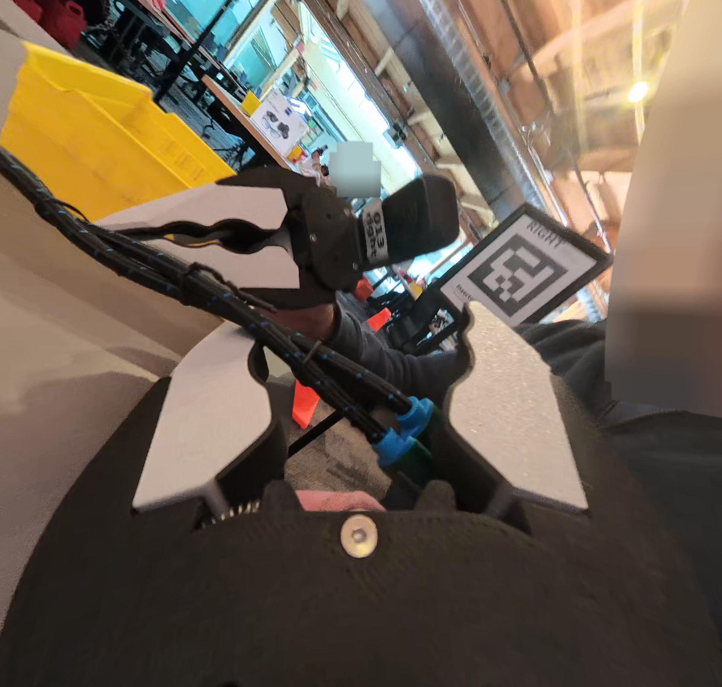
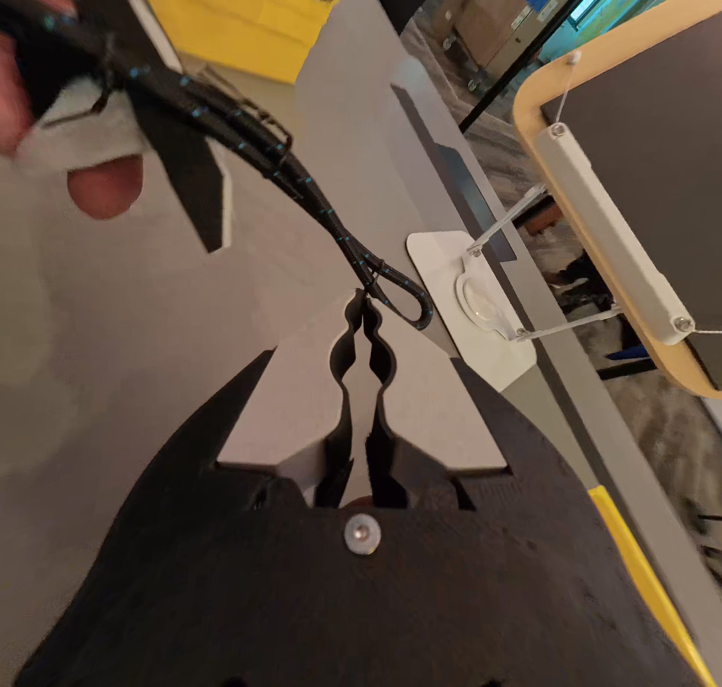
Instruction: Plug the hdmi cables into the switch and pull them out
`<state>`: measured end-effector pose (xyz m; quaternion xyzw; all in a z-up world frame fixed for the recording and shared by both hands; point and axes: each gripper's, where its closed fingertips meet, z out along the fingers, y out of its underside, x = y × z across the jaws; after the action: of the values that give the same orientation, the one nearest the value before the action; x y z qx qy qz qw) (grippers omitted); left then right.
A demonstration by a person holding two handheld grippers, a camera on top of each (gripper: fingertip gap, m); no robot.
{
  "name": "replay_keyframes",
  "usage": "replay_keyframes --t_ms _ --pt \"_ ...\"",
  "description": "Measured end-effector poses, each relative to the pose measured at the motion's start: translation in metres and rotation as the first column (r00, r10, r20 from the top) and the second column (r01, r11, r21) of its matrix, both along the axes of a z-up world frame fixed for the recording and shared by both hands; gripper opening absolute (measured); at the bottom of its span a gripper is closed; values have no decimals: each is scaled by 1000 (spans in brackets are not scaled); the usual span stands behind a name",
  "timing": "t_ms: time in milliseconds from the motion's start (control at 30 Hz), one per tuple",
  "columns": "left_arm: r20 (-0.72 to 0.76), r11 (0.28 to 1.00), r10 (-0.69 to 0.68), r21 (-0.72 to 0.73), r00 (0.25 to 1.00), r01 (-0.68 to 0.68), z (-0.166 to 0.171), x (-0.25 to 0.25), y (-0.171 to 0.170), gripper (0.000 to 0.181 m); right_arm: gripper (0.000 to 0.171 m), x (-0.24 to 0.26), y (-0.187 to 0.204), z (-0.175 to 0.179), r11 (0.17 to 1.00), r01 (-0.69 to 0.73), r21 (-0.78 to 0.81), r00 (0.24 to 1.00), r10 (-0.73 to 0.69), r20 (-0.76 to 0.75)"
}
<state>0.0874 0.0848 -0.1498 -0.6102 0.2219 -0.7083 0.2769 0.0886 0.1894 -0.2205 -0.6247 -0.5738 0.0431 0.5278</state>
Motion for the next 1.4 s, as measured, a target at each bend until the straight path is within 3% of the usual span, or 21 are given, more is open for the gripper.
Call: replay_keyframes --t_ms 167,367,533,633,733,867,967,1033,1133,1267,1400 --pt "-12 986 76 -147 997 -77 -16 -7 11 103 0 -4 -4 -35 996 -27 90 975 6 221" --pt "-32 974 107 -195 994 -111 -25 -17 6 119 0 -14 -13 -59 998 -68 18 971 62 232" --pt "-128 987 135 -68 983 -145 -35 -24 -6 122 0 -15 -16 -67 996 -73 -41 980 79 182" --pt "-312 989 138 87 940 -116 -59 -22 -17 103 0 -16 -15 -71 996 -73 -59 981 82 174" --pt "-351 963 236 212 906 -168 -59 -26 -17 93 0 -16 -18 -68 993 -81 -90 988 92 122" --pt "-438 857 425 475 792 -198 -72 -28 -12 86 0 -18 -20 -69 989 -91 -114 990 102 93" --pt "-400 700 575 692 714 -176 -68 -29 -9 89 0 -19 -22 -71 985 -105 -135 990 117 85" --pt "-336 593 629 790 701 -153 -57 -28 -9 92 0 -20 -26 -72 981 -120 -152 989 131 64" --pt "-390 574 611 818 689 -46 -69 -20 -9 92 0 -19 -25 -76 982 -112 -153 989 125 76" --pt "-326 488 639 872 697 -40 -54 -15 -1 92 0 -19 -29 -76 976 -132 -175 989 142 49" --pt "-316 443 644 897 696 -2 -34 -11 9 65 0 -22 -35 -81 971 -164 -175 983 176 55"
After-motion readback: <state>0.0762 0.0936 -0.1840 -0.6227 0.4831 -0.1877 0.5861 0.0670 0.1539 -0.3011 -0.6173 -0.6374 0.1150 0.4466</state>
